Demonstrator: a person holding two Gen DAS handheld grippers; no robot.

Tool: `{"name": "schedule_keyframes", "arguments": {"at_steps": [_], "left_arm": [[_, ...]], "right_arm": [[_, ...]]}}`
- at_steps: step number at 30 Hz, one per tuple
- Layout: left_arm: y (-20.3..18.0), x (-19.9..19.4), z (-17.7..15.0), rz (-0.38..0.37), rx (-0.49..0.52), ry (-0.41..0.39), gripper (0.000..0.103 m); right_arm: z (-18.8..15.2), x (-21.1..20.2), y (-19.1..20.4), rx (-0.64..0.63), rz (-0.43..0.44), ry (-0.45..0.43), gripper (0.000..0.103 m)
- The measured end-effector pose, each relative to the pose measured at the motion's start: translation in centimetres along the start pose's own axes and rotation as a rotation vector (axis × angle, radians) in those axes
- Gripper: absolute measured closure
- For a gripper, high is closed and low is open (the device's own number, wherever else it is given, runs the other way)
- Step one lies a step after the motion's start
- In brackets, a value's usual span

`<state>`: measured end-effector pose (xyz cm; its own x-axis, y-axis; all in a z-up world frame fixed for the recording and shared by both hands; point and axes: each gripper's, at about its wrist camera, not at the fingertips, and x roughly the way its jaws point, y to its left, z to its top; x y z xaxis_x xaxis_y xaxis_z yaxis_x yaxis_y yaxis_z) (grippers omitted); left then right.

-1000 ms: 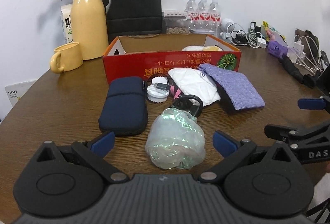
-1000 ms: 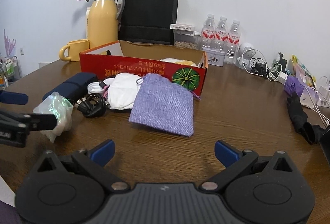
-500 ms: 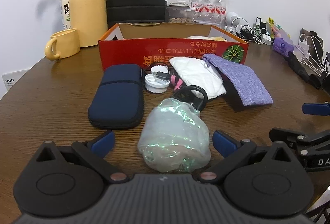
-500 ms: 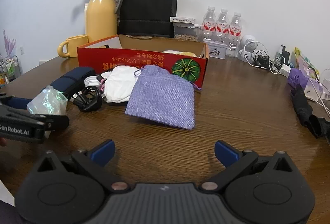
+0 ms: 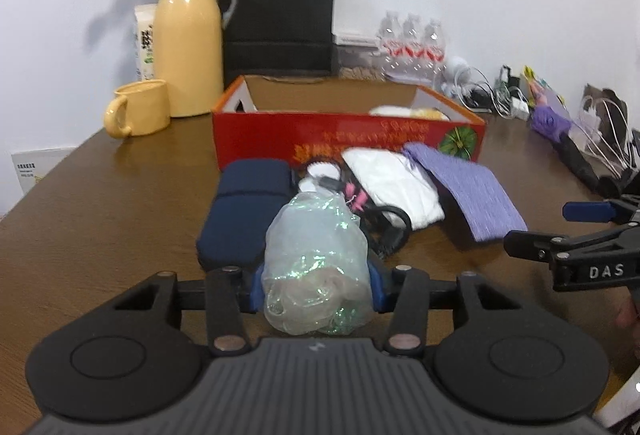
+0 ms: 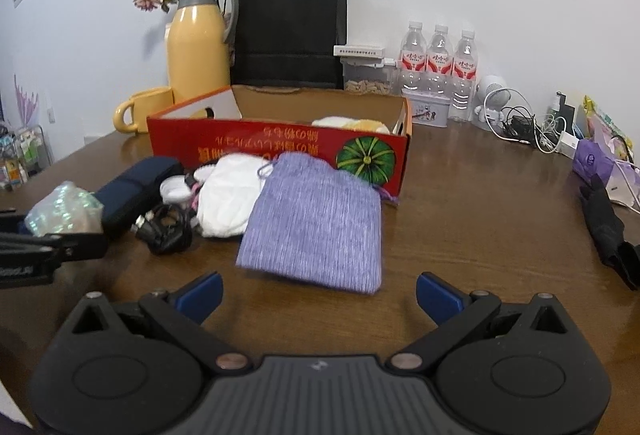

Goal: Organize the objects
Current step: 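Grasp the crumpled clear plastic bag with the left tool while the right tool grasps the purple pouch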

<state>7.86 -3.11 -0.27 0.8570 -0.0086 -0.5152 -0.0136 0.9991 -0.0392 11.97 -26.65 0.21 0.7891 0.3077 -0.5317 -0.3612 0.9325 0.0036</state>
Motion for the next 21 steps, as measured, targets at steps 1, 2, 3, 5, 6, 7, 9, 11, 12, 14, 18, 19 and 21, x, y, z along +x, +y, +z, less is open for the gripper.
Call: {"name": "schedule_keyframes", "arguments": {"at_steps": [1,2,3,5,6,7,9,11,12,14,18,19,21], "left_arm": [[0.1,0.0,0.2,0.002,-0.002,-0.006,0.055],[0.3,-0.1,0.4,0.009,-0.004,-0.013,0.055],[0.4,-0.1,0.6,0.015,-0.006,-0.018,0.055],[0.7,0.0,1.0,0.020,-0.013,-0.026,0.055],[0.9,0.0,1.2,0.023,-0.016,-0.029,0.055],[1.0,0.0,1.3,0.026,-0.018,-0.032,0.055],[1.2,0.1,1.5,0.028,-0.022,-0.036,0.055],[1.3,0.1,1.6,0.032,-0.026,-0.038,0.054],[1.4,0.2,1.7,0.035,-0.029,-0.038,0.054],[1.5,0.2,1.7,0.037,-0.031,-0.036,0.054],[1.6,0.4,1.6,0.034,-0.032,-0.031,0.054],[1.5,0.4,1.5,0.034,-0.032,-0.030,0.054],[1.5,0.5,1.5,0.032,-0.031,-0.027,0.054]], "right_arm": [[0.3,0.3,-0.1,0.004,0.002,-0.004,0.000],[0.6,0.7,-0.2,0.008,0.005,-0.006,0.000],[0.9,1.0,-0.2,0.013,0.009,-0.006,0.000],[1.6,1.9,-0.4,0.028,0.019,-0.009,0.000],[1.9,2.3,-0.4,0.040,0.022,-0.012,0.000],[2.3,2.8,-0.5,0.052,0.028,-0.014,0.000],[2.8,3.9,-0.6,0.065,0.038,-0.008,0.000],[3.3,4.9,-0.6,0.068,0.036,0.004,0.000],[3.4,5.4,-0.5,0.067,0.035,0.010,0.000],[3.5,6.3,-0.4,0.067,0.037,0.024,0.000],[3.3,7.2,-0.3,0.079,0.051,0.040,0.000],[3.1,7.2,-0.3,0.081,0.053,0.039,0.000],[3.0,7.0,-0.4,0.088,0.056,0.029,0.005]]}}
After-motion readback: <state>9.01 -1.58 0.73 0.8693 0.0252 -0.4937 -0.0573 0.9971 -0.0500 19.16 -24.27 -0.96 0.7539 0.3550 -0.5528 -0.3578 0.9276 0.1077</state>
